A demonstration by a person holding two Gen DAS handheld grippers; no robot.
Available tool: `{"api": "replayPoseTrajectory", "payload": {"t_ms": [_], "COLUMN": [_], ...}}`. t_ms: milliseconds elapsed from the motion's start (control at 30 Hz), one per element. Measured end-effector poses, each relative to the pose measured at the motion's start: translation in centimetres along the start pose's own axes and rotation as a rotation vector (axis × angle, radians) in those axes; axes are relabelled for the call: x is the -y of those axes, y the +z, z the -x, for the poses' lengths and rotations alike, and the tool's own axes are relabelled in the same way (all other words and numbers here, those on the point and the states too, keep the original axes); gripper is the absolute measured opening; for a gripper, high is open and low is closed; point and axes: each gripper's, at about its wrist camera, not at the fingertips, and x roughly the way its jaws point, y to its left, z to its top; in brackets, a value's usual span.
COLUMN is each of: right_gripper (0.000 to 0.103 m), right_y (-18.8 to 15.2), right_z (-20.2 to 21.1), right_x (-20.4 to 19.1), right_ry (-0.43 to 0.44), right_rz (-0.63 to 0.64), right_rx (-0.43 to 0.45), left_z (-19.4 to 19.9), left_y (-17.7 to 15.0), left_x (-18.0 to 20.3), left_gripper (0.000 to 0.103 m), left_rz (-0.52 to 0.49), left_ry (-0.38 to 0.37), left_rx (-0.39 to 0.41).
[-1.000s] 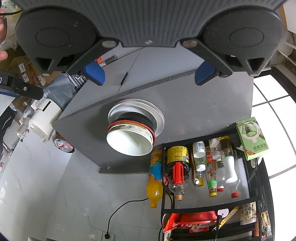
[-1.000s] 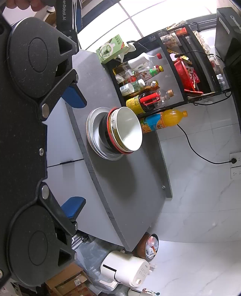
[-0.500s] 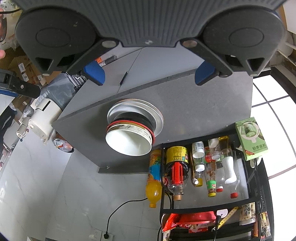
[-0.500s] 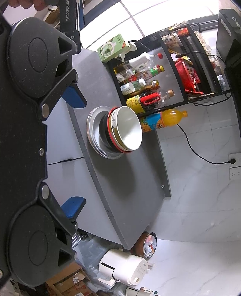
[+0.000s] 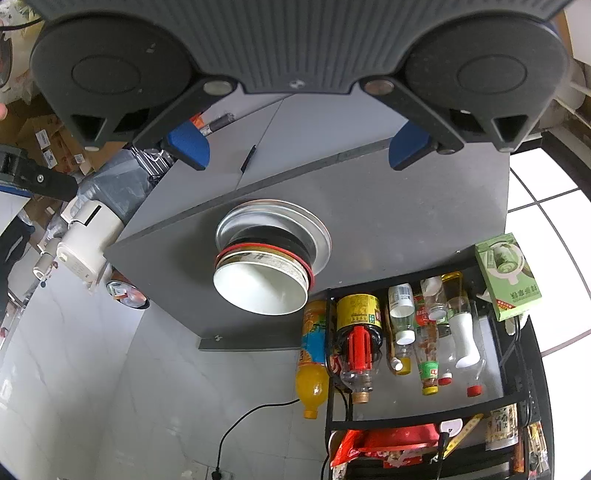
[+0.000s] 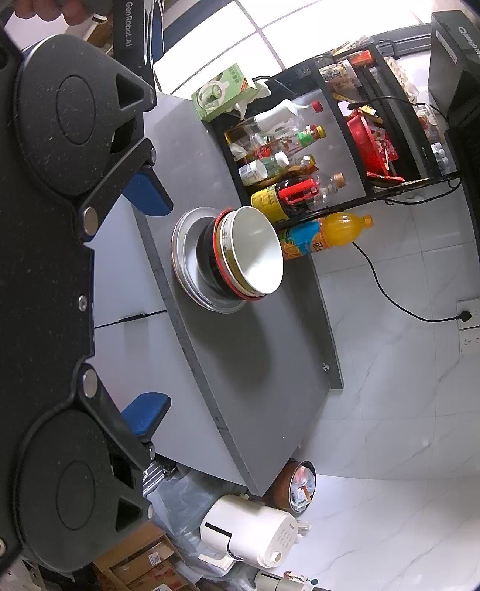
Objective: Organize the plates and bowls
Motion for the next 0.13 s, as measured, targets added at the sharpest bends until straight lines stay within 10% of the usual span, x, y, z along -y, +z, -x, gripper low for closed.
{"api": "replayPoseTrajectory", "payload": {"t_ms": [133], "right_gripper": [0.103], "right_y": [0.07], "right_z": [-0.24], "right_x": [0.13], "right_ry": [-0.003], "right_rz": [0.003], "right_rx": [-0.007], "left_z": [-0.5], "left_y": [0.17], "left_x": [0.02], "left_gripper": [0.102], "left_rz": [-0.006], "left_ry": [-0.003], "left_rx": [0.001]}}
